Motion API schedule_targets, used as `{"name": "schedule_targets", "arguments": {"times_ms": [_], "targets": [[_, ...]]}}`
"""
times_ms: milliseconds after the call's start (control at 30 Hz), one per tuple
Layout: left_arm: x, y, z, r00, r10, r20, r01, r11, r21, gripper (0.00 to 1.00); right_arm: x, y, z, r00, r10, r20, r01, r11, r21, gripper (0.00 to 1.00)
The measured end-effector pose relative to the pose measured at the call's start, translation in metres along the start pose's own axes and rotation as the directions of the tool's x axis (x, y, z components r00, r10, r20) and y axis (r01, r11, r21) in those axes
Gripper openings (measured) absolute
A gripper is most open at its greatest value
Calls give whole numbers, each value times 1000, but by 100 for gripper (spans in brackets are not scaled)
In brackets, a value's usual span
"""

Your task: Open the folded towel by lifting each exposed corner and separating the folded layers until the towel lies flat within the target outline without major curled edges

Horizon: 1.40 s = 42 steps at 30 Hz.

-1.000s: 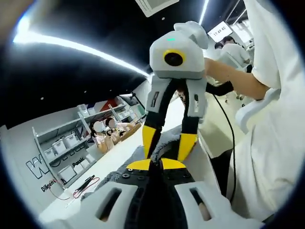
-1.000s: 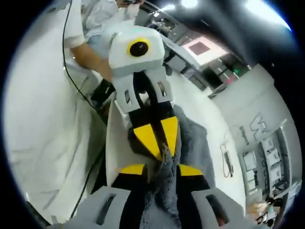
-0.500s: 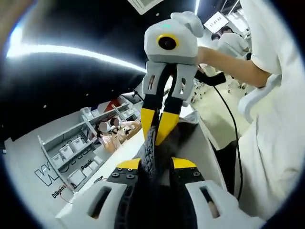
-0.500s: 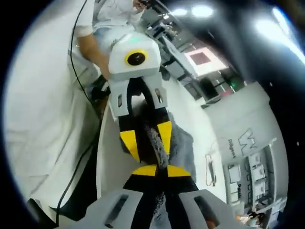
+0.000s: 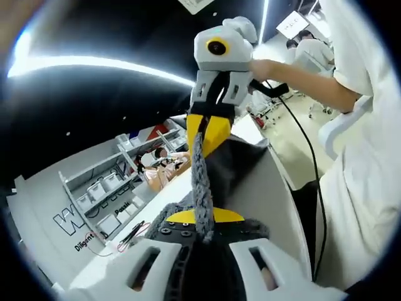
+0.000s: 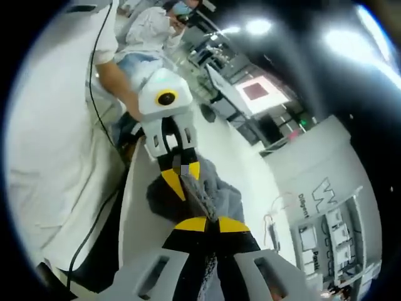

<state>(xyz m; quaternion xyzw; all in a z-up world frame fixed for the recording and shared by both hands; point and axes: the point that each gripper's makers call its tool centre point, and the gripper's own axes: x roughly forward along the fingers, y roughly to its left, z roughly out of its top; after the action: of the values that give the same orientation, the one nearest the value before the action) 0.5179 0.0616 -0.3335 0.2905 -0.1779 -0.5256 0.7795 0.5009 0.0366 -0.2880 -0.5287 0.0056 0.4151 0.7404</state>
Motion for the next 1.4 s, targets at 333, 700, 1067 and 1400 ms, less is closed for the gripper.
{"name": "schedule_targets", "arguments": {"times_ms": [333,700,1067,1400], "targets": [[-11,13,2,998,67,1,-67,998,2,7,-15,-21,-2,998,-55,0,55,998,-30,0],[-47,33,-21,985,156,-75,-158,987,-22,9,-26,-51,4,991,-114,66,117,992,-41,0],[-54,46,-15,973,222,-61,-223,975,-16,15,-39,-64,-8,987,-139,86,139,990,1,0],[-50,46,-38,968,197,-154,-204,978,-31,21,-40,-74,-16,979,-200,47,201,979,-16,0]]}}
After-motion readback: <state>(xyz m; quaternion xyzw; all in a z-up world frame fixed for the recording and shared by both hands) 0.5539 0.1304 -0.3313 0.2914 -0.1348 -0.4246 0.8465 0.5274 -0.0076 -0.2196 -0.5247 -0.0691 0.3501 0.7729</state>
